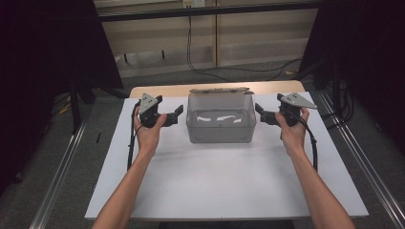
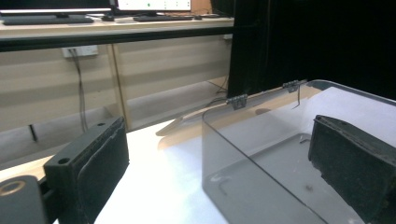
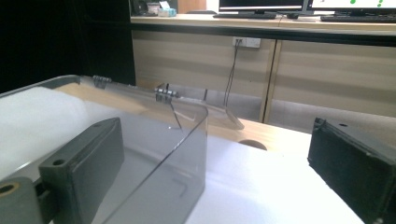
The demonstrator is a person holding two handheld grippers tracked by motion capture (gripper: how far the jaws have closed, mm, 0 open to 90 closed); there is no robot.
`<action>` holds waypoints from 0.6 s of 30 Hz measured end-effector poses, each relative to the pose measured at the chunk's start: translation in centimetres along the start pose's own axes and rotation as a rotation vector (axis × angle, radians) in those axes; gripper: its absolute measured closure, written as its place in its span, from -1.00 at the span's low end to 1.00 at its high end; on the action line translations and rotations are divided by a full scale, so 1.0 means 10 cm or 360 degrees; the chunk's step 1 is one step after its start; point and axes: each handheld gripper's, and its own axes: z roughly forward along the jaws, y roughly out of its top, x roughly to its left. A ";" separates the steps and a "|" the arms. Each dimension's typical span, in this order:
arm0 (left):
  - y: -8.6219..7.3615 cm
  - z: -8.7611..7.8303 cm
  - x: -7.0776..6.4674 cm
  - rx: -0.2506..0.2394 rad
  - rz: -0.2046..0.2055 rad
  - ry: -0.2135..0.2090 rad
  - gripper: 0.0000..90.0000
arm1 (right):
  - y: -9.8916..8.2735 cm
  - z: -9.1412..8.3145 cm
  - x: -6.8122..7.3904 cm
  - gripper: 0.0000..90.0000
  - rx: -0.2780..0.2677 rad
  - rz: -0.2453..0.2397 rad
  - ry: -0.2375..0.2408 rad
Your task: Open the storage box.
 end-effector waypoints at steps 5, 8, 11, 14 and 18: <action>-0.03 -0.14 -0.04 -0.0023 -0.0010 -0.0012 -0.90 | -0.03 -0.13 0.02 -0.92 -0.0005 -0.0026 -0.0018; -0.06 -0.23 -0.07 -0.0026 -0.0024 -0.0019 -0.90 | -0.06 -0.20 0.03 -0.92 -0.0005 -0.0033 -0.0031; -0.10 -0.31 -0.10 -0.0040 -0.0032 -0.0020 -0.90 | -0.08 -0.29 0.05 -0.92 -0.0011 -0.0036 -0.0025; -0.15 -0.39 -0.13 -0.0037 -0.0034 -0.0009 -0.90 | -0.11 -0.37 0.06 -0.92 -0.0023 -0.0042 -0.0031; -0.23 -0.50 -0.18 -0.0052 -0.0041 0.0010 -0.90 | -0.14 -0.48 0.09 -0.92 -0.0021 -0.0050 -0.0037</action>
